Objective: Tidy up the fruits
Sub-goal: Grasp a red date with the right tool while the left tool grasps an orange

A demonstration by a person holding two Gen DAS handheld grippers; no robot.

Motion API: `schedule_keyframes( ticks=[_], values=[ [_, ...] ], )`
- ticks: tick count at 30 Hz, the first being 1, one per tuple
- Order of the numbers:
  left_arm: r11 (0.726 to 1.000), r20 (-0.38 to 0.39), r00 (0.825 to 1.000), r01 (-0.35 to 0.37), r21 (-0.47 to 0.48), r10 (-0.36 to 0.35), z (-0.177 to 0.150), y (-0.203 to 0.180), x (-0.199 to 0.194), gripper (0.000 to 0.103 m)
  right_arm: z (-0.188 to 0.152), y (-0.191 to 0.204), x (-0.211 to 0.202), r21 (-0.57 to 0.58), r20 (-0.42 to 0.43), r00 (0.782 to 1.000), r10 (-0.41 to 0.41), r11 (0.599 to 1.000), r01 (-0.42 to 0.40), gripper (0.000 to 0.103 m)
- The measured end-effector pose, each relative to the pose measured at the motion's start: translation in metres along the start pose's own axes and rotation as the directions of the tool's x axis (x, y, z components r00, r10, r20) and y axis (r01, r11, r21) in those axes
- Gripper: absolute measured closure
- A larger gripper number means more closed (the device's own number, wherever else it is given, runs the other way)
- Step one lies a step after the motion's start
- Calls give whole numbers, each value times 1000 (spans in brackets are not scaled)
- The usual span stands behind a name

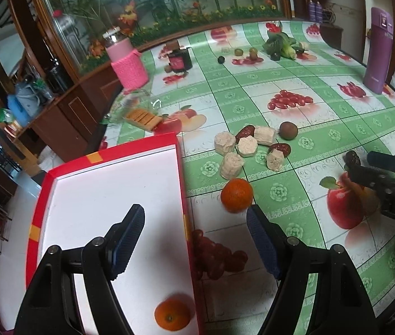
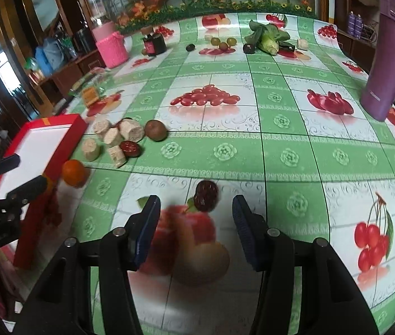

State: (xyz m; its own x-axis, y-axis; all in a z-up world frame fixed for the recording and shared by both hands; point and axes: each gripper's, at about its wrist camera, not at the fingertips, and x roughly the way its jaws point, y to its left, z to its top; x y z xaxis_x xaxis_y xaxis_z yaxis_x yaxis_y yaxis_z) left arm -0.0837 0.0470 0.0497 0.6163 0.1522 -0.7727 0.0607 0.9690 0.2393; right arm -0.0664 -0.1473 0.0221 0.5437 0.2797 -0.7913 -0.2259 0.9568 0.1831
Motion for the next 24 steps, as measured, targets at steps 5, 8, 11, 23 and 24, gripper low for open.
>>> schedule_keyframes(
  ticks=[5,8,11,23,24],
  values=[
    [999,-22,999,44,3,-44,11,0,10,28,6,3,13,-2,-35,999,-40,999,40,66],
    [997,-33,997,77,19,-76,17,-6,17,28,7,4,14,-3,-38,998,-55,999,55,74],
    [995,-43,995,93,26,-92,20,-11,24,28,6,1,14,1,-36,998,-57,998,57,79],
    [985,-128,977,174,13,-171,19,-20,54,58,5,-1,14,2,-19,999,-50,999,50,82],
    [982,-137,973,188,0,-186,18,-19,58,60,6,-1,14,3,-19,999,-51,999,51,82]
  ],
)
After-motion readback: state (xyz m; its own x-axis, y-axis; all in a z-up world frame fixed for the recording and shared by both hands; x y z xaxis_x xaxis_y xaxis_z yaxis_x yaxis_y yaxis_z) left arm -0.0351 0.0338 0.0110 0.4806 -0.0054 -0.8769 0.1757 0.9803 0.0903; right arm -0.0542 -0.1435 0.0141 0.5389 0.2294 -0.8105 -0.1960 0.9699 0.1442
